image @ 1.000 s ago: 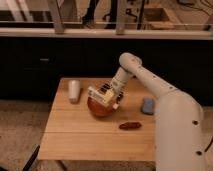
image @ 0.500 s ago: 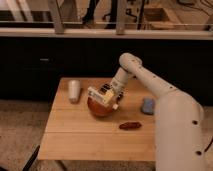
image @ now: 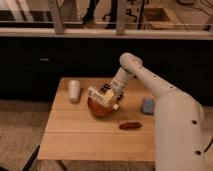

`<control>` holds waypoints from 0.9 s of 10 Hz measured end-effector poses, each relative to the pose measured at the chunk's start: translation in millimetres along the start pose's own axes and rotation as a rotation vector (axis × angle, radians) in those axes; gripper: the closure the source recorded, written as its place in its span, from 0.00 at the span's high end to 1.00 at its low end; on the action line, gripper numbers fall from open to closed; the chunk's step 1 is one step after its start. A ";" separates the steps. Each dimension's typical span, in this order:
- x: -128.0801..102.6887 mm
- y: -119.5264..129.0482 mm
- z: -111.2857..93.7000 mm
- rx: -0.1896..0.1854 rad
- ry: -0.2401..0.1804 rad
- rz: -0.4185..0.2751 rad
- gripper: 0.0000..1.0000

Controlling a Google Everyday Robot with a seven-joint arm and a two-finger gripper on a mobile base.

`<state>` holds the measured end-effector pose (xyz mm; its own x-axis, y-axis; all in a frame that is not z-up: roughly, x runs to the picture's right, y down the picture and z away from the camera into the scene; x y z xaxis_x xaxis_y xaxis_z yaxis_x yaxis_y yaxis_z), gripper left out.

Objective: Place the bottle in the ceramic bowl

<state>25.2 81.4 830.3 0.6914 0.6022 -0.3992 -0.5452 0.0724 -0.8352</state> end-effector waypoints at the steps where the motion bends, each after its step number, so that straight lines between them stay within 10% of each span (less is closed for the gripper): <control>1: 0.2 0.1 -0.3 -0.002 -0.001 0.002 0.06; 9: 1.4 0.6 -1.6 -0.017 -0.002 0.019 0.01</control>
<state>26.6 81.1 828.6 0.6800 0.6048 -0.4145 -0.5502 0.0472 -0.8337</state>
